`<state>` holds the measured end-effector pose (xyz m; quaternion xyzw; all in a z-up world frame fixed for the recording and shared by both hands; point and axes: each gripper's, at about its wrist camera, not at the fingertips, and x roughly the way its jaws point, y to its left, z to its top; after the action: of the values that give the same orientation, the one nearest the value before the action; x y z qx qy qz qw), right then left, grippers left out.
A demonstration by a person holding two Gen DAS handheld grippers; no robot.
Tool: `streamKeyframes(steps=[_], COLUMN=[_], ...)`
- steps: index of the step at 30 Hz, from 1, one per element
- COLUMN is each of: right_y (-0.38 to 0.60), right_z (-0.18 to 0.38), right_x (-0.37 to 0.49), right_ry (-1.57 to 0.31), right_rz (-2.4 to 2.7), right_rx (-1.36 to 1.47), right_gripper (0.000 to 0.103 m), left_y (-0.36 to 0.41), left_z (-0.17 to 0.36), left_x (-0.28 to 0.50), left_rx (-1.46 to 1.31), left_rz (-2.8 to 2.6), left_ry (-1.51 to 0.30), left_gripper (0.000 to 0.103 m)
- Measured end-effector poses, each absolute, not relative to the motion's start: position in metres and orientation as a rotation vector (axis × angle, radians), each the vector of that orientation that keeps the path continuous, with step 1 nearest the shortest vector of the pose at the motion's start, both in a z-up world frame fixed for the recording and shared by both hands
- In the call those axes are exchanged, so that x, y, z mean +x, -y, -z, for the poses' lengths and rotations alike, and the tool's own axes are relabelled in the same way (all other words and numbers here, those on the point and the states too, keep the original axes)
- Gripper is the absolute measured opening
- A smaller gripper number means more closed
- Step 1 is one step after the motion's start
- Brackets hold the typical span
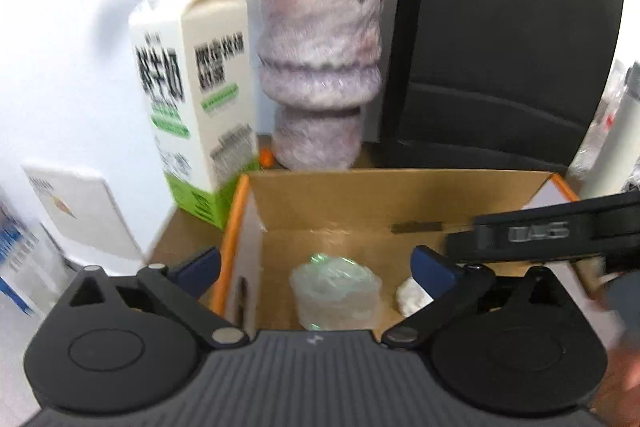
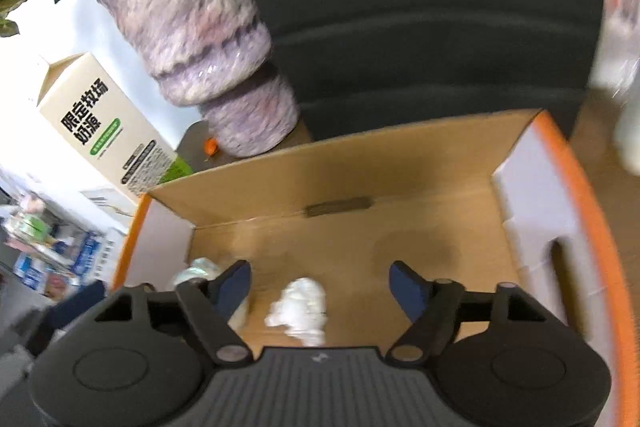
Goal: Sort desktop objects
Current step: 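Carry the plastic bag into the cardboard box and open the left gripper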
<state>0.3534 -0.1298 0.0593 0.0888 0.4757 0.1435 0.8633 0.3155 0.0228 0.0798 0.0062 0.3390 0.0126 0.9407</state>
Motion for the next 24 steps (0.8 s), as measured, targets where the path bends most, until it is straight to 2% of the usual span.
streamKeyframes(steps=[2,6,10,13,15,20,24], right_y=[0.137,0.156,0.177,0.185,0.190,0.195,0.200], right_z=[-0.070,-0.084,-0.095,-0.104,-0.118,-0.153,-0.156], right_x=[0.351,0.344,0.327,0.304,0.283,0.212,0.146], right_ry=[-0.976,-0.963,-0.926,-0.851,-0.782,-0.578,-0.494], right_rz=[-0.264,-0.199,-0.201,-0.202,-0.211,-0.219,-0.277], right_rx=[0.115,0.049,0.055,0.022,0.001,-0.047,-0.028], right_gripper=[0.087,0.087,0.087,0.087,0.087,0.089,0.092], left_y=[-0.019,-0.017,-0.015,-0.017,-0.015,-0.013,-0.014], left_z=[-0.079,-0.079,-0.097,-0.110,-0.117,-0.146,-0.142], left_x=[0.316,0.318,0.301,0.276,0.265,0.204,0.122], left_rx=[0.047,0.033,0.025,-0.074,-0.088,-0.099,-0.109], left_rz=[-0.060,-0.047,-0.058,-0.041,-0.018,-0.056,-0.052], left_ry=[-0.696,-0.742,-0.696,-0.645,-0.678,-0.612,-0.559], left_gripper=[0.103,0.103,0.103,0.103,0.103,0.103,0.103])
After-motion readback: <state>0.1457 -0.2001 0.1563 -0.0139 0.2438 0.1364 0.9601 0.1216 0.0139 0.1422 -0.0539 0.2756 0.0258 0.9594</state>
